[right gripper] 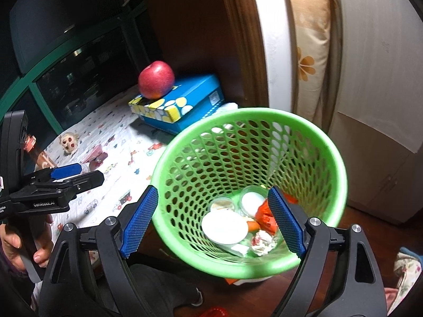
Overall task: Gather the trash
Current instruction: 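Move both grippers back over the table toward the clear plastic cup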
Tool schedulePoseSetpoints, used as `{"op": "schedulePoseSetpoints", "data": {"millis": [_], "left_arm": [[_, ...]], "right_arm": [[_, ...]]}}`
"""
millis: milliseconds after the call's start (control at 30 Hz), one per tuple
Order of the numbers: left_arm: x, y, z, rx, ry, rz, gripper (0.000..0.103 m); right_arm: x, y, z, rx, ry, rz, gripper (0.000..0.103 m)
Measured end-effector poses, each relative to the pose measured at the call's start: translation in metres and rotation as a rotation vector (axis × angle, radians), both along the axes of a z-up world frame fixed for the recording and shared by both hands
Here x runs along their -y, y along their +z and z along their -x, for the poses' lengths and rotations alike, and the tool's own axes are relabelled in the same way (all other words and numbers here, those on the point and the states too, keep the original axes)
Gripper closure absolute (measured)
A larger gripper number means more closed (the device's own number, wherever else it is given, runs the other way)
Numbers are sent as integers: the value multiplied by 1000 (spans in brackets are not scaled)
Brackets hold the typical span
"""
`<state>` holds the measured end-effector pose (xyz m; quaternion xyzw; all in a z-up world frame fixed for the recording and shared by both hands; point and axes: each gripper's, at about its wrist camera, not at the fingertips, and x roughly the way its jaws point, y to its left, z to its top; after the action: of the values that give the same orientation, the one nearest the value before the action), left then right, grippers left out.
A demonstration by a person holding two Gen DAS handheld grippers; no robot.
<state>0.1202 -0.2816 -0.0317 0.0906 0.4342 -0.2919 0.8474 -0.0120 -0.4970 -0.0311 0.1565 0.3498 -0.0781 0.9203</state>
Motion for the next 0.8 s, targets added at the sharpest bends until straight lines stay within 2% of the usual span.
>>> {"op": "schedulePoseSetpoints", "data": {"millis": [333, 400, 567, 800], "left_arm": [[-78, 3, -17, 80, 156, -52, 7], [-93, 1, -25, 64, 176, -43, 7], [-124, -9, -43, 67, 224, -86, 7], [-156, -31, -70, 32, 263, -86, 7]], "right_arm": [[-48, 9, -48, 6, 130, 15, 18], [-58, 10, -58, 6, 156, 14, 18], [-83, 12, -79, 4, 209, 15, 18], [-110, 8, -99, -8, 259, 20, 18]]}}
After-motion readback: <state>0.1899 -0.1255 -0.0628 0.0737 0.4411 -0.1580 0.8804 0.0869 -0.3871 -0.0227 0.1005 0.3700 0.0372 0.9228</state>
